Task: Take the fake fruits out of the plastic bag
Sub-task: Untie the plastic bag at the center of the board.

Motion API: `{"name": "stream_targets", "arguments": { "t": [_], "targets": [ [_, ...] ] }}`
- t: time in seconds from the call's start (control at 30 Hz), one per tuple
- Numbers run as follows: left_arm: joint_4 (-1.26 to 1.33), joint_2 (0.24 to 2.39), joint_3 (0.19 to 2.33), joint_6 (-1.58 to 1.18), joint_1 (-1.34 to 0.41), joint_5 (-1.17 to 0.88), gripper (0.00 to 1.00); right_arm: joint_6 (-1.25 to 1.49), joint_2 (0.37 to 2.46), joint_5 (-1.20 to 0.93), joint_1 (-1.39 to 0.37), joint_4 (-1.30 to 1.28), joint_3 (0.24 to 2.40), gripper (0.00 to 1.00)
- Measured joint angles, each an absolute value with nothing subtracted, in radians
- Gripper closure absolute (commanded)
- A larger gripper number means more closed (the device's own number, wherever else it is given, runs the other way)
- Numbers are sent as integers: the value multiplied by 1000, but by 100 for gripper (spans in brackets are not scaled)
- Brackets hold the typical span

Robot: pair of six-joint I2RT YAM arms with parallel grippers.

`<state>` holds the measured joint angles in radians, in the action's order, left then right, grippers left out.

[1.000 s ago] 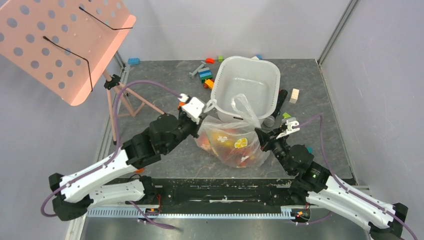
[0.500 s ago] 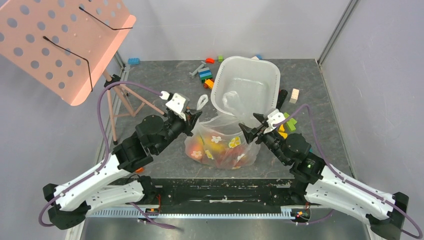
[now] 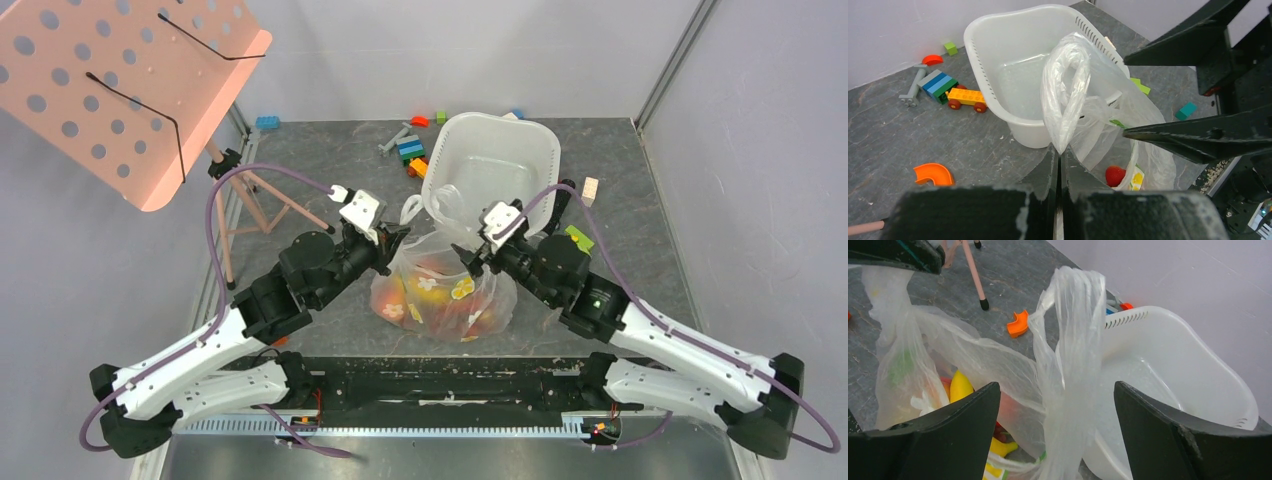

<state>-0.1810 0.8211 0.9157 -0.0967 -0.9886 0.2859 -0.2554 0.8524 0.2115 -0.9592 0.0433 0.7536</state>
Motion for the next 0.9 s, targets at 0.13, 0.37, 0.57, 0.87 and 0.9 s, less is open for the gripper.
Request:
{"name": "stream_targets", "arguments": {
  "t": [0.13,0.37,0.57,0.87,0.9],
  "targets": [
    [-177,817,915,-97,-989,286,98,-266,960,230,-959,38,833,16],
    [-177,791,909,-97,-989,286,98,-265,1052,247,-959,52,931,24],
    [-178,770,908,-96,-989,287,98,-259,1096,308,-959,62,981,28],
    [-181,754,896,-96,-989,287,98,-274,1110,377,-959,19,1042,31],
    [-181,753,895,-96,-989,287,98,-275,1108,380,-959,17,1042,31]
  ]
}}
